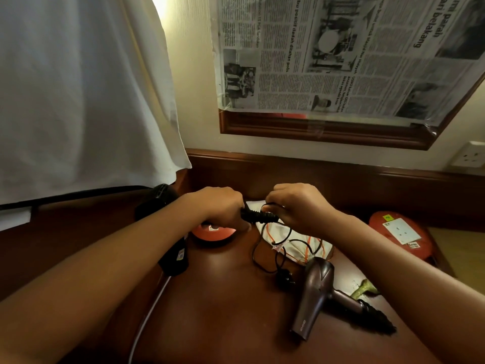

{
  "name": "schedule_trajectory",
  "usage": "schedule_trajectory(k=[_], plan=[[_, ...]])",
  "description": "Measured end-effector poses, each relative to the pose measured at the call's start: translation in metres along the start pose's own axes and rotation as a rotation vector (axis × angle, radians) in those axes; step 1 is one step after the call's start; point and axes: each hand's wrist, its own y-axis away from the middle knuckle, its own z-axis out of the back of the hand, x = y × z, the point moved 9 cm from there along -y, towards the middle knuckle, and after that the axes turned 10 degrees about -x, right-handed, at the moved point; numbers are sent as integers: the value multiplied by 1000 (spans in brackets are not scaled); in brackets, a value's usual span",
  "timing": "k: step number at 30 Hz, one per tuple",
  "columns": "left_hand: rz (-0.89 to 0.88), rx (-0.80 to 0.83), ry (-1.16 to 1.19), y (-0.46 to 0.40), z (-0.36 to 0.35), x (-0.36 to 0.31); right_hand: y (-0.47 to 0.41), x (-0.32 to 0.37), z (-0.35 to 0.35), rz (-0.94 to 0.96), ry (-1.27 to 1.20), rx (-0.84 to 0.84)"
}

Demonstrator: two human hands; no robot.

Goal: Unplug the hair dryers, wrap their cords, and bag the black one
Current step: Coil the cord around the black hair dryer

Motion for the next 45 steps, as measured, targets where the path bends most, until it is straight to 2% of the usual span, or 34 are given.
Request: schedule_trajectory(k=[3, 6, 11, 14, 16, 18, 24, 29, 34, 40, 45], plan=[[28, -24, 6, -6, -4, 4, 12, 1, -7, -45, -14, -56], [32, -40, 17, -11, -5, 12, 27, -1, -13, -199, -125, -145], [43, -98, 4, -16, -1, 19, 56, -13, -41, -615, -558, -171], [30, -130, -18, -17, 5, 18, 72, -14, -70, -875, -1046, -117], [19, -153, -16, -17, 9, 16, 78, -10, -83, -960, -1259, -54], [9, -163, -4, -17, 11, 13, 79, -4, -90, -973, -1338, 13], [4, -156, 93, -15, 14, 8, 84, -3, -110, -990, -1333, 186], [16, -123, 270, -13, 14, 11, 79, -3, -110, -989, -1401, 181], [0, -117, 340, -11, 15, 11, 76, 1, -120, -933, -1563, 138], [-41, -89, 311, -7, 10, 10, 74, -25, -119, -893, -1074, 95], [-40, -62, 351, -2, 11, 8, 62, -33, -111, -860, -991, 141]])
